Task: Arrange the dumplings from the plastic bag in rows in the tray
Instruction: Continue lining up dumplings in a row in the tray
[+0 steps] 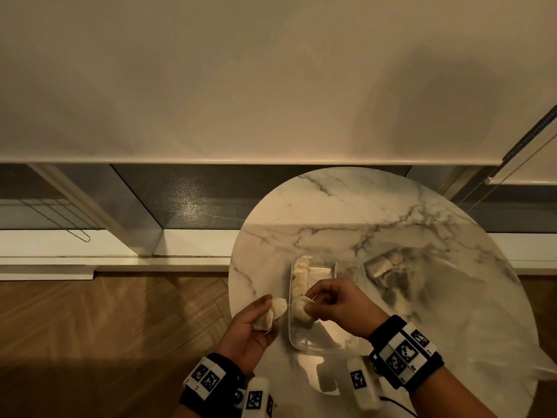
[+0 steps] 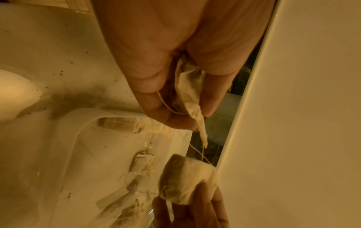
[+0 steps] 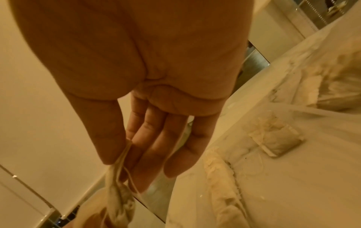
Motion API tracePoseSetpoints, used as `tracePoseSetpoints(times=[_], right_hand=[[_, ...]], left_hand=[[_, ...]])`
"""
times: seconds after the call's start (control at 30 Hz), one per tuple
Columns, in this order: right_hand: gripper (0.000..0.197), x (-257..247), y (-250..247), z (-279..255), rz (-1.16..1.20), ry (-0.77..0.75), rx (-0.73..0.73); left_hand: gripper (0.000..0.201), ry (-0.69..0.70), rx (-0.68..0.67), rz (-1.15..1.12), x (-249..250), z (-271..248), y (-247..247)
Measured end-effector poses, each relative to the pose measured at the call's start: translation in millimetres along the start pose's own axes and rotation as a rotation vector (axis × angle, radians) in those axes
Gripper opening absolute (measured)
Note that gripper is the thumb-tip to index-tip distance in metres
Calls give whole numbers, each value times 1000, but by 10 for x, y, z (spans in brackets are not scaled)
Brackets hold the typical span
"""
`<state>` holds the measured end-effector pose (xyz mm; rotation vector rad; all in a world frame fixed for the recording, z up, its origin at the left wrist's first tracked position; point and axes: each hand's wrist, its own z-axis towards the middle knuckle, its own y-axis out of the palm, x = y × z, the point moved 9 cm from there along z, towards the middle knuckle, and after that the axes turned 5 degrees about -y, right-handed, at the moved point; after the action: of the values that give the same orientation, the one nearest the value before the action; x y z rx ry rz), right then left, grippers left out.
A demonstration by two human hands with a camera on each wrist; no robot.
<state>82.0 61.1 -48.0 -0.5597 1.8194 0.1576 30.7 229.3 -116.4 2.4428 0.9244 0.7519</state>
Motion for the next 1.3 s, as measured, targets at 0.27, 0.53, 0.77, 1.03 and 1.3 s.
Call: tracePoseSetpoints(times=[0.27, 0.53, 0.77, 1.03, 1.3], right_hand=[[5, 256, -196, 132, -130, 86, 45], [6, 902, -203, 335, -412, 315, -28], [18, 1068, 90, 433, -397, 416, -194], [10, 1055, 141, 683, -573, 401, -114], [17, 1046, 113, 756, -621, 443, -45]], left_hand=[[17, 11, 54, -72, 118, 65, -119], [15, 28, 42, -123, 240, 59, -177], [20, 73, 12, -209, 410, -26, -169], [21, 69, 37, -243, 378, -75, -236], [19, 74, 57, -236, 365, -131, -255]])
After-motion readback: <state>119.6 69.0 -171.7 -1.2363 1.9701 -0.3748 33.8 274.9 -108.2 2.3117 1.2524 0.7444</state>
